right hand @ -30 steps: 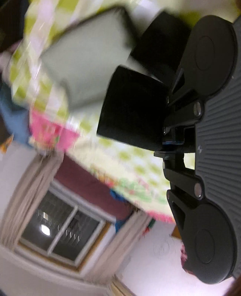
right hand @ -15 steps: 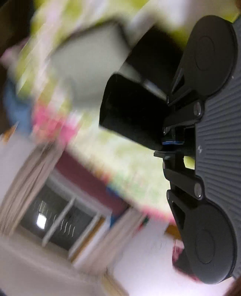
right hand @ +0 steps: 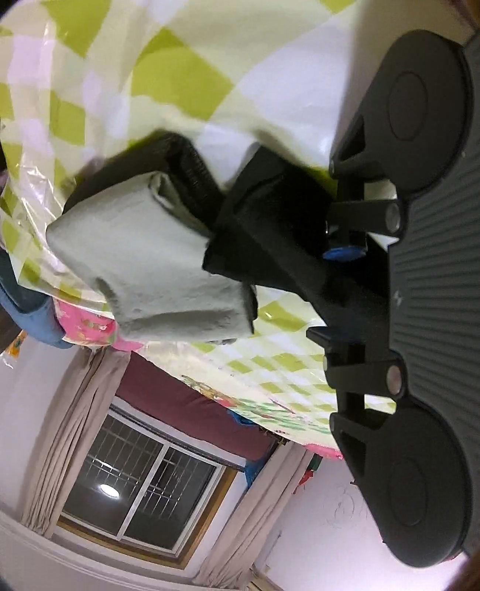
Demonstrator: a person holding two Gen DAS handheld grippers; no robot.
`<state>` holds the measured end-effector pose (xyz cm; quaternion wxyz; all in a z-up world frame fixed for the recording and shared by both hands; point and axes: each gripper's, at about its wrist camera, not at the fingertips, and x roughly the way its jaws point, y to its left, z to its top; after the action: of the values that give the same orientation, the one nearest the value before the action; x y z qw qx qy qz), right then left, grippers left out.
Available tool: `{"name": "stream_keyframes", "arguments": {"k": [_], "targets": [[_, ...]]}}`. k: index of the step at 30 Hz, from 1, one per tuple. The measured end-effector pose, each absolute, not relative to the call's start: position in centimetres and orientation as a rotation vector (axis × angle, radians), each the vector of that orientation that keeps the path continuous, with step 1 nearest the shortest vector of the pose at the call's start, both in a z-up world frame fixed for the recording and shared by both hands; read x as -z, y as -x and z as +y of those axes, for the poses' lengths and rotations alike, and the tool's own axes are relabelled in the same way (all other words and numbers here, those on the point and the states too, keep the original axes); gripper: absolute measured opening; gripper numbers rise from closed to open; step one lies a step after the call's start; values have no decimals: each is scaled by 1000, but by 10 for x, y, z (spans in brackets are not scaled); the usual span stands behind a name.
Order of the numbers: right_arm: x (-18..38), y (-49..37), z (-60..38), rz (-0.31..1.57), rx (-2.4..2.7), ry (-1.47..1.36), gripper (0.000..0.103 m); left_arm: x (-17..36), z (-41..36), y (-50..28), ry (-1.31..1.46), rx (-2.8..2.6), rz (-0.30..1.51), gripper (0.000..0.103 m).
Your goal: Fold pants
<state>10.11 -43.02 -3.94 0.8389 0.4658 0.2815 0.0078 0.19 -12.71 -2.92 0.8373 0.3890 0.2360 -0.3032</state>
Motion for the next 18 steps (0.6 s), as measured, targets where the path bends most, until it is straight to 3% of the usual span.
{"name": "stream_keyframes", "arguments": {"k": [1, 2, 3, 9, 12, 15, 18], "targets": [[38, -102, -430, 585, -16, -982, 37, 27, -127, -2, -817, 647, 494, 41], [36, -104, -432, 581, -19, -978, 27, 25, -127, -2, -813, 653, 488, 43], [33, -107, -432, 577, -27, -966, 8, 23, -127, -4, -813, 654, 481, 43], [-15, -118, -423, 465, -147, -936, 7, 3, -123, -13, -789, 624, 433, 44], [-39, -109, -414, 412, -161, -854, 8, -6, -117, -16, -747, 613, 423, 53], [-15, -122, -415, 576, -17, -761, 19, 2, -116, -18, -733, 618, 461, 56], [22, -120, -422, 707, 99, -809, 19, 9, -110, -12, -754, 612, 476, 56]]}}
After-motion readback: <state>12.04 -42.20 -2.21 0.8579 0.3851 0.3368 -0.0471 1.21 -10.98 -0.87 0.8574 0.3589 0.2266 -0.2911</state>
